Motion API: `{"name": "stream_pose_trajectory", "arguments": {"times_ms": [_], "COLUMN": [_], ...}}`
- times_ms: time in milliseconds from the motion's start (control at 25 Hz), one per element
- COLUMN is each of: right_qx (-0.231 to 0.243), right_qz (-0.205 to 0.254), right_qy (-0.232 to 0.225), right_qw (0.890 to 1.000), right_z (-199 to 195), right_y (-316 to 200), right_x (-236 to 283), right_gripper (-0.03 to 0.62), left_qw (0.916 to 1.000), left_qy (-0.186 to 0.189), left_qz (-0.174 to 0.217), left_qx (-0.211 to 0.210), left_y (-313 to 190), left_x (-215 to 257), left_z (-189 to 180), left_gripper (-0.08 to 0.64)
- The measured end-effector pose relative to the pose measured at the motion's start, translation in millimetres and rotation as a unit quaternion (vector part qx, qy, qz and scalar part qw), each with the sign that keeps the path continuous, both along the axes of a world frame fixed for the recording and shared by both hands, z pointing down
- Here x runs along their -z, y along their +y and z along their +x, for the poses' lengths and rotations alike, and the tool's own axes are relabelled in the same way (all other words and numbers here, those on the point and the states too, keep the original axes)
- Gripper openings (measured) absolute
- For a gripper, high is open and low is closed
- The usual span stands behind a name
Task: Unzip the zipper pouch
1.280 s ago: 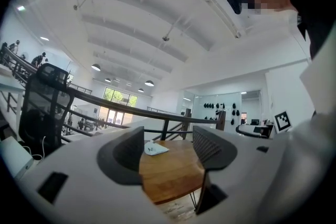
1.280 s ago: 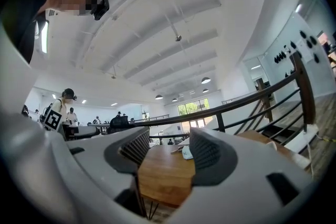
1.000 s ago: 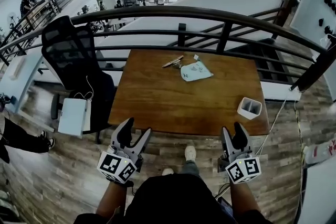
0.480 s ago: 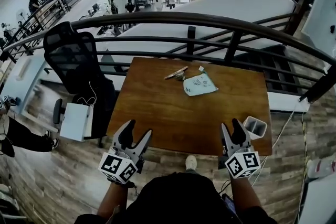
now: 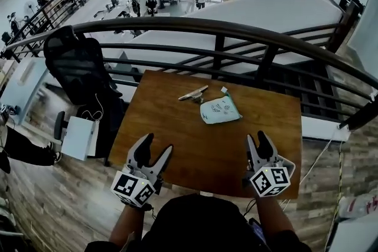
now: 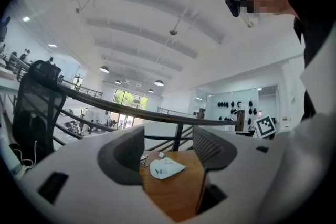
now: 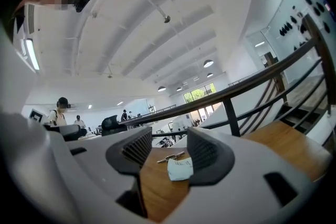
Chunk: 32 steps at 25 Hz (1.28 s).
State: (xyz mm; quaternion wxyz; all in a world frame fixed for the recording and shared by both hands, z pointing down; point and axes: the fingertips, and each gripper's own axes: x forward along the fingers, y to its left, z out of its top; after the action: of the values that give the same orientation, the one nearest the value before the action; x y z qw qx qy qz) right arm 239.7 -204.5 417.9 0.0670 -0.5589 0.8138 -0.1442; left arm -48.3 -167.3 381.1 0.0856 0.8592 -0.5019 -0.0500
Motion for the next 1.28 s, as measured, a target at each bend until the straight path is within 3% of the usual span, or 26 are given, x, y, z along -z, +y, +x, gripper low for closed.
{"name": "stream_pose_trajectory", "arguments": {"times_ms": [280, 400, 600, 760, 1000, 1200, 1280], "right_qx": [0.02, 0.001, -0.026, -0.039, -0.102, -0.118, -0.136], "right_qz": [-0.058, -0.083, -0.116, -0.154, -0.238, -0.275, -0.293], "right_qy": [-0.002, -0.002, 0.035, 0.018, -0.039, -0.031, -0.049], "right_qw": [0.998, 0.997, 0.992, 0.987, 0.965, 0.954, 0.945], "right_z": [5, 8, 1, -9, -2, -4, -1], "right_y": [-40, -58, -80, -100, -133, -139, -143], "right_x": [-35, -53, -87, -114, -169, -199, -207], "right_gripper": [0.193, 0.193, 0.19, 0.187, 0.189, 0.189, 0.19], "left_qw": [0.9994, 0.9988, 0.9971, 0.9954, 0.9931, 0.9911, 0.9907], "left_qy": [-0.006, -0.005, -0.012, -0.013, -0.024, -0.031, -0.032], "left_qz": [-0.029, -0.048, -0.075, -0.094, -0.115, -0.128, -0.131], "left_qx": [0.015, 0.011, -0.002, -0.01, -0.011, -0.013, -0.013], "left_y": [-21, -31, -40, -49, -58, -64, -66], "left_x": [-23, -32, -46, -57, -72, -84, -85], "left_z": [11, 10, -1, -12, -29, -42, -46], "left_gripper": [0.293, 0.292, 0.291, 0.291, 0.291, 0.291, 0.291]}}
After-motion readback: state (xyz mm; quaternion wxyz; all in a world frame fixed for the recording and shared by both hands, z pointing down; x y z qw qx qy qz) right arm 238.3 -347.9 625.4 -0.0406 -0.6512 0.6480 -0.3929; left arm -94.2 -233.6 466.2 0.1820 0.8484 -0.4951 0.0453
